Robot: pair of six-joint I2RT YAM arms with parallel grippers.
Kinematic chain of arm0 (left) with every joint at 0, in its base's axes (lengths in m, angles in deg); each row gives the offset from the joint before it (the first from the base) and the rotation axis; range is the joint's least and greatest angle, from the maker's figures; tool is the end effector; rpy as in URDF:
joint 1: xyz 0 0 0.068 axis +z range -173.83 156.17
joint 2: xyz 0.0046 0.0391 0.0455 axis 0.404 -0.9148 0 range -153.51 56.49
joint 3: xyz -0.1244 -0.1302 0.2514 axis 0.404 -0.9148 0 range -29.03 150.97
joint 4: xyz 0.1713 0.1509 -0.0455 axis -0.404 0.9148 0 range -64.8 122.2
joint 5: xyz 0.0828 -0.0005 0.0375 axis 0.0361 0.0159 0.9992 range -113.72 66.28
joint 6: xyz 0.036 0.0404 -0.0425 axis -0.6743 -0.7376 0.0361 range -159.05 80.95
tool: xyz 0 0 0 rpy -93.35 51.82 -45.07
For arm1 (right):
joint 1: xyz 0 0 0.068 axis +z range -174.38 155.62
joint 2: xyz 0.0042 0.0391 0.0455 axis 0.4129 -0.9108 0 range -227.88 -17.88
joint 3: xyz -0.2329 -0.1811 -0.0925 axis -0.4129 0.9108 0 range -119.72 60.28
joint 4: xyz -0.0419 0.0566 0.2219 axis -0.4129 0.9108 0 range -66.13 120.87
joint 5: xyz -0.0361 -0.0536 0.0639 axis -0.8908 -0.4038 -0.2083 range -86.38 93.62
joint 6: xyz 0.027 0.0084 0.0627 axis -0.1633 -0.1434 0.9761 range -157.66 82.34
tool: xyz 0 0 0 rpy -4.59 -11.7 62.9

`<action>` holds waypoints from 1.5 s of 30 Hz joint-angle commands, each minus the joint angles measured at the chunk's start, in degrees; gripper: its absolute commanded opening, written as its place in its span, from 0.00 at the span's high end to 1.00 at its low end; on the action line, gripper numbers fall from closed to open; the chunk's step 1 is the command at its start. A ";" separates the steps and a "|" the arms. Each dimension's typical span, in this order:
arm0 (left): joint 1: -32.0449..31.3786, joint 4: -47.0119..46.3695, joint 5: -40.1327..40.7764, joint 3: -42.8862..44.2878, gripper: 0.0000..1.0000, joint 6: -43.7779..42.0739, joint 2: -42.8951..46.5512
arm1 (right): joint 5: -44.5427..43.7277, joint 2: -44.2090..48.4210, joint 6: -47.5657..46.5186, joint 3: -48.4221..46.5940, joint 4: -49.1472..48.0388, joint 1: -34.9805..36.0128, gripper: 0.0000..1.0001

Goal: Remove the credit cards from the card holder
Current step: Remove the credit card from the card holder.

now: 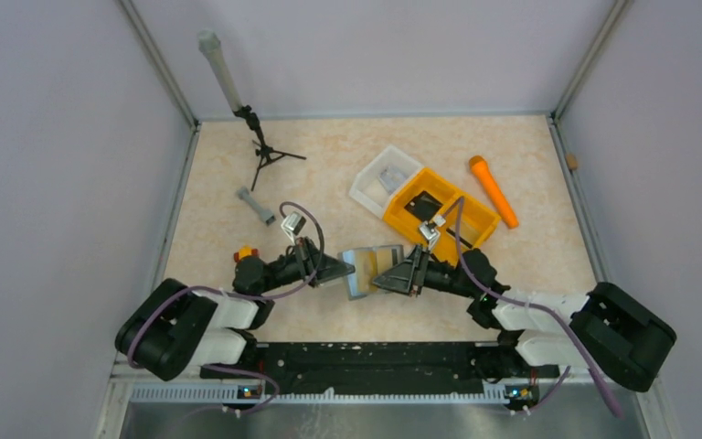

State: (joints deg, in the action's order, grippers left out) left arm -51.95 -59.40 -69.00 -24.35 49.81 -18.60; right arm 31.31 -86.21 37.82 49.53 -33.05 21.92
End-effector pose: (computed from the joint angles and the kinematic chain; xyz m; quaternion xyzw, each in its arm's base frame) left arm 0.1406 -0.1199 0.2509 -0.0246 0.6428 -0.7444 0.1790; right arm 0.1176 0.1606 0.2436 0.0112 0.7106 0.6791 0.1834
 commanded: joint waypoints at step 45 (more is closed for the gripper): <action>1.64 39.49 -2.22 4.33 1.00 -18.22 23.01 | 1.62 23.15 -13.18 -3.46 31.35 -11.03 1.00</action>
State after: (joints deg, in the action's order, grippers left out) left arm -50.79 -25.92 -70.60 -22.51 37.18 2.26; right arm 31.83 -63.42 29.60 51.09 -7.13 12.28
